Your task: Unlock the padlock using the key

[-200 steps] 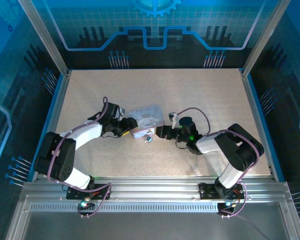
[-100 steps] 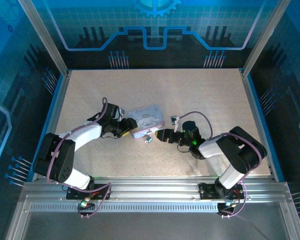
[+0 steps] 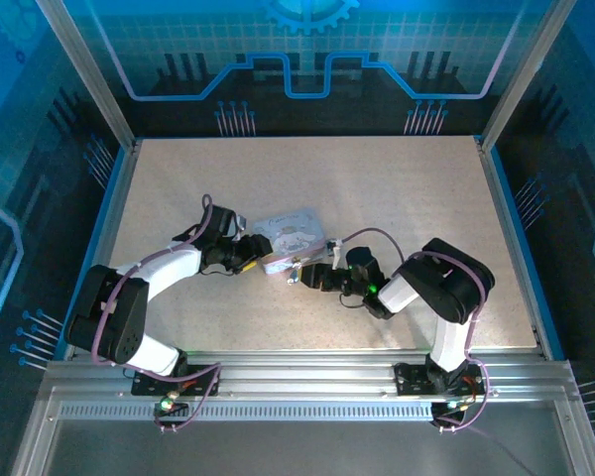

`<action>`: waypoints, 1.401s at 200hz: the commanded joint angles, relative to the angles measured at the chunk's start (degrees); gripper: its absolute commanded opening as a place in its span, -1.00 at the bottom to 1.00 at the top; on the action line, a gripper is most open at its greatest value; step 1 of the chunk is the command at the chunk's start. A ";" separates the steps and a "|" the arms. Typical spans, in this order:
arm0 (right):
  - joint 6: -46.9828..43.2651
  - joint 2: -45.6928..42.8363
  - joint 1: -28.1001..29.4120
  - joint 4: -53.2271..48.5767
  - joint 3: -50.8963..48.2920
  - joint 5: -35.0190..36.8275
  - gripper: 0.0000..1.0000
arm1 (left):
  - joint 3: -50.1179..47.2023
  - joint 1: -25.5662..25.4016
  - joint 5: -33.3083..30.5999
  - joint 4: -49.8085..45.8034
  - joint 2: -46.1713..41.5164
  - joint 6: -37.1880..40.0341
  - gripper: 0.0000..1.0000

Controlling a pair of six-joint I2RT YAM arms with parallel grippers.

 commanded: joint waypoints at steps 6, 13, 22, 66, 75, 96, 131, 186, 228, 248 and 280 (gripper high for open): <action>0.93 2.26 0.83 3.59 1.51 1.12 -0.06 | -2.11 -0.01 -0.68 -3.97 -0.27 -0.82 0.26; 1.10 2.91 0.81 4.09 1.66 1.09 -0.08 | -2.12 -0.01 -0.62 -3.97 -0.26 -0.81 0.26; 1.37 3.72 0.83 4.83 1.96 0.94 -0.09 | -2.07 -0.01 -0.72 -4.05 -0.29 -0.81 0.26; 2.37 6.38 0.78 6.08 3.07 0.71 -0.22 | -2.16 -0.01 -0.72 -4.05 -0.38 -0.91 0.26; 2.43 6.66 0.80 6.03 3.14 0.72 -0.26 | -2.24 -0.01 -0.71 -4.06 -0.43 -0.98 0.26; 2.45 7.33 0.75 6.33 3.44 0.58 -0.30 | -2.26 -0.01 -0.71 -3.97 -0.36 -1.01 0.26; 2.91 8.37 0.83 6.68 3.79 0.25 -0.38 | -2.22 -0.01 -0.67 -3.97 -0.19 -1.16 0.26; 3.77 9.78 0.83 7.58 4.34 0.07 -0.59 | -2.18 -0.02 -0.71 -3.89 -0.13 -1.25 0.26; 4.26 9.98 0.83 8.03 4.19 0.25 -0.81 | -2.29 -0.01 -0.80 -3.88 -0.09 -1.24 0.26; 4.63 9.76 0.75 8.27 3.79 0.89 -0.87 | -2.48 0.00 -1.04 -3.89 -0.16 -1.25 0.26; 5.46 9.36 0.60 9.11 2.80 1.96 -0.91 | -3.16 -0.01 -1.41 -3.80 -0.49 -1.43 0.26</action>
